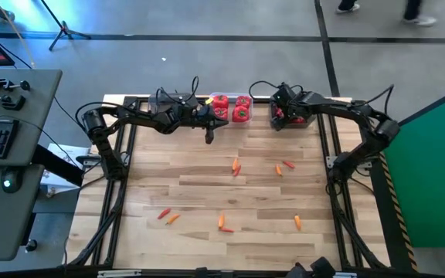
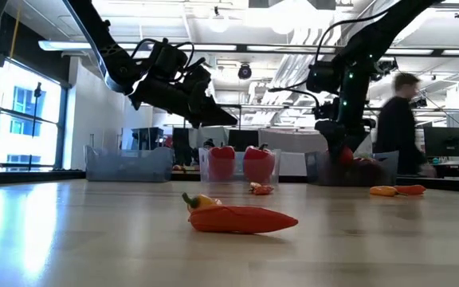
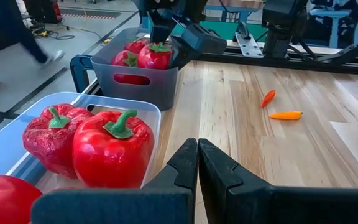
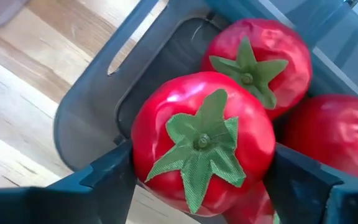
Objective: Sort produce into baskets
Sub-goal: Put the red tomato into the right black bin, then put the yellow chili pepper into the left black bin
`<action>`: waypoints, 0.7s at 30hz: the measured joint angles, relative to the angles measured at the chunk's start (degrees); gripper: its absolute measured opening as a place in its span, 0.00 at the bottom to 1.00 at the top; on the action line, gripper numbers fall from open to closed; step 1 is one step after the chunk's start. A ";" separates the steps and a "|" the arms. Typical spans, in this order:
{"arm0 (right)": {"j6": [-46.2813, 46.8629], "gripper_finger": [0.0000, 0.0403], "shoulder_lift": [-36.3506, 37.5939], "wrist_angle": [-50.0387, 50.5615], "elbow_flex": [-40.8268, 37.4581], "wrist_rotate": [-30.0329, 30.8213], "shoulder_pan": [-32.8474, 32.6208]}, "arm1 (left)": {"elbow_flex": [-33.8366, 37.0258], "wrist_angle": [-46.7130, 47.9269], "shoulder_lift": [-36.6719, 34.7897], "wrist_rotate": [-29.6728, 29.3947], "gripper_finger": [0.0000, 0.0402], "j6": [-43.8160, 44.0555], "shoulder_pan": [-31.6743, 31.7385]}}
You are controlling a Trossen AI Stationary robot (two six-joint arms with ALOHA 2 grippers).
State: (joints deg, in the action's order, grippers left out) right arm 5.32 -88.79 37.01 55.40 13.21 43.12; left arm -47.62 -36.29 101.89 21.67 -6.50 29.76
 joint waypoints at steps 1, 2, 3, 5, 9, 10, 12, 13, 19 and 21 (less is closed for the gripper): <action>0.02 0.76 -0.05 0.02 0.00 0.29 0.01 | 0.00 0.02 0.00 0.00 0.00 0.32 0.00; -0.03 0.77 -0.05 0.02 0.00 0.31 0.01 | 0.00 0.02 0.00 0.00 0.00 0.49 0.00; -0.27 0.79 -0.05 0.02 0.00 0.32 0.01 | 0.00 0.01 0.00 0.00 0.00 0.66 0.00; -0.46 0.82 -0.05 0.05 0.00 0.34 0.00 | 0.00 0.02 0.00 0.00 0.00 0.70 0.00; -1.81 0.86 -0.03 0.44 0.02 0.31 -0.01 | 0.00 -0.01 0.00 0.00 0.03 0.37 -0.03; -1.96 0.86 -0.03 0.86 0.22 0.22 -0.01 | 0.00 0.00 0.00 0.00 0.04 0.37 -0.07; -2.72 0.86 -0.05 2.04 1.21 0.09 -0.08 | 0.00 0.00 0.00 -0.02 0.07 0.30 -0.17; -2.81 0.86 -0.05 2.44 1.91 0.15 -0.24 | 0.00 0.00 0.00 -0.02 0.09 0.30 -0.20; -2.95 0.86 -0.05 5.61 5.96 0.13 -0.54 | 0.00 0.06 0.00 -0.02 0.19 0.74 -0.17; -3.03 0.86 -0.05 6.49 6.63 0.04 -0.54 | 0.00 0.06 0.00 -0.02 0.21 0.89 -0.17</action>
State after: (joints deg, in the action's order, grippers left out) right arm 2.29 -88.84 43.50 62.03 13.26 42.59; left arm -47.62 -36.24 101.89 21.65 -5.61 29.58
